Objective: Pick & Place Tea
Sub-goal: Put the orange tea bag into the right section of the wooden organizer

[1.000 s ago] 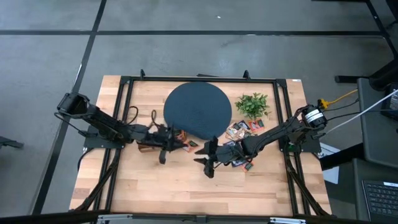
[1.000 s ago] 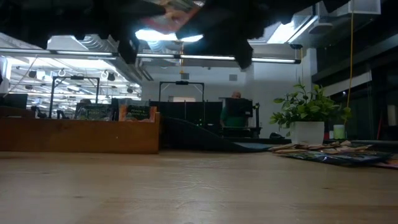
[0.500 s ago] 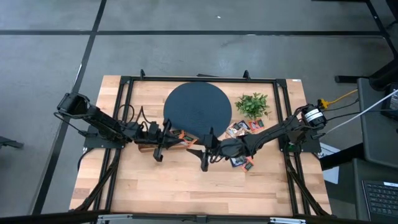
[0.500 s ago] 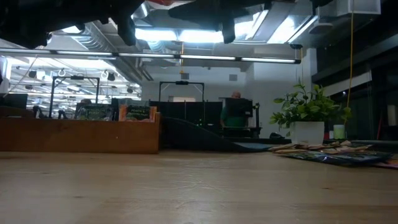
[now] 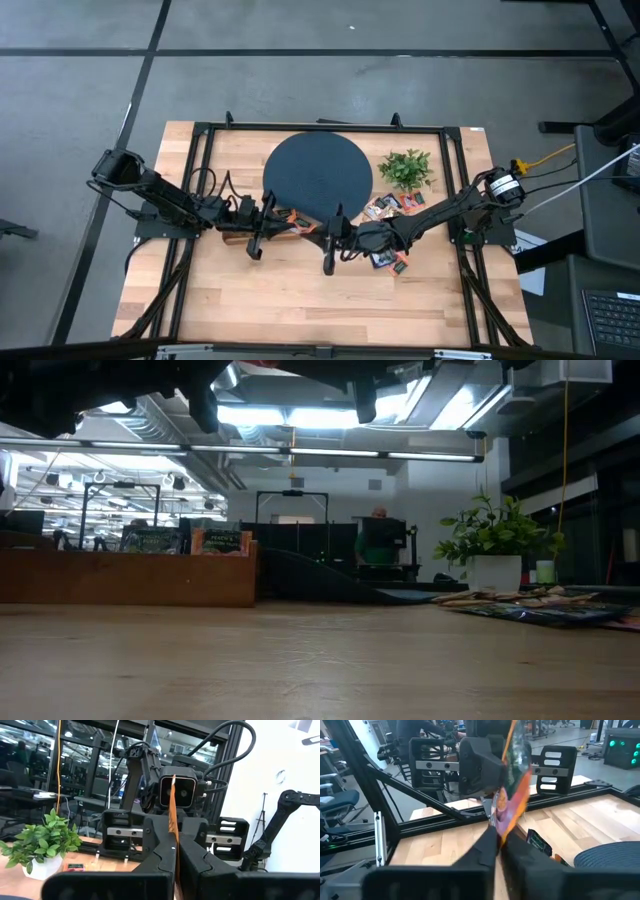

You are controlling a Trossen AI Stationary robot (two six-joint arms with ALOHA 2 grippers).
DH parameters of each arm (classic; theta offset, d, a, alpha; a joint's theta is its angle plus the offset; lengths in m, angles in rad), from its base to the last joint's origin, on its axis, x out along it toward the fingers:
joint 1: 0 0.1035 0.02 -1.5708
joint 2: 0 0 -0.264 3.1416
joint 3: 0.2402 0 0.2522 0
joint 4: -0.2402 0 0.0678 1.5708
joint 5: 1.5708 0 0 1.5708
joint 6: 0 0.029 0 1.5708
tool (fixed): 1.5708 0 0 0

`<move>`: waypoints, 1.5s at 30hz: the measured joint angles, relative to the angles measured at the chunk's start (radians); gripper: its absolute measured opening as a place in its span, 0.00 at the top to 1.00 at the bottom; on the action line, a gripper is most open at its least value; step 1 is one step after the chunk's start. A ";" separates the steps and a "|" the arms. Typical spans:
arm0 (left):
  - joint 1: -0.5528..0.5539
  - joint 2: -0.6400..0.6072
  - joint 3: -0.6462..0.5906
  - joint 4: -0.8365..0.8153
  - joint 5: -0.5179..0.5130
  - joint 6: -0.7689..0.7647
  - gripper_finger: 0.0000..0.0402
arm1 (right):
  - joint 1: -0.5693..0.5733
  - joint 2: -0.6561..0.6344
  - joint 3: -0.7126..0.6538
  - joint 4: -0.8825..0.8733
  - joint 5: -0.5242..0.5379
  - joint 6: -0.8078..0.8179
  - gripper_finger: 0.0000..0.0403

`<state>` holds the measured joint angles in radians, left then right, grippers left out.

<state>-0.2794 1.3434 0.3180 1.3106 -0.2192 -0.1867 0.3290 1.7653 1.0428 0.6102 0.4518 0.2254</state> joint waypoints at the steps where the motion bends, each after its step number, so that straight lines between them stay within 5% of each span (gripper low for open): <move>1: 0.000 0.000 0.000 0.000 0.000 0.000 1.00 | 0.000 0.000 0.000 0.000 0.000 -0.006 0.97; 14: 0.001 0.002 0.000 -0.066 0.003 -0.072 0.98 | 0.000 0.000 0.002 -0.099 0.003 0.035 0.99; 29: 0.048 0.001 0.012 -0.262 0.159 -0.311 0.68 | 0.000 0.001 0.000 -0.382 -0.182 0.238 1.00; 37: 0.060 0.001 0.124 -0.502 0.179 -0.216 0.62 | -0.006 0.001 0.000 -0.378 -0.184 0.242 1.00; 45: 0.059 0.001 0.160 -0.536 0.177 -0.159 0.69 | -0.012 0.001 0.000 -0.377 -0.183 0.244 1.00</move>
<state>-0.2203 1.3441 0.4782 0.7747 -0.0422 -0.3458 0.3168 1.7664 1.0431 0.2329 0.2684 0.4690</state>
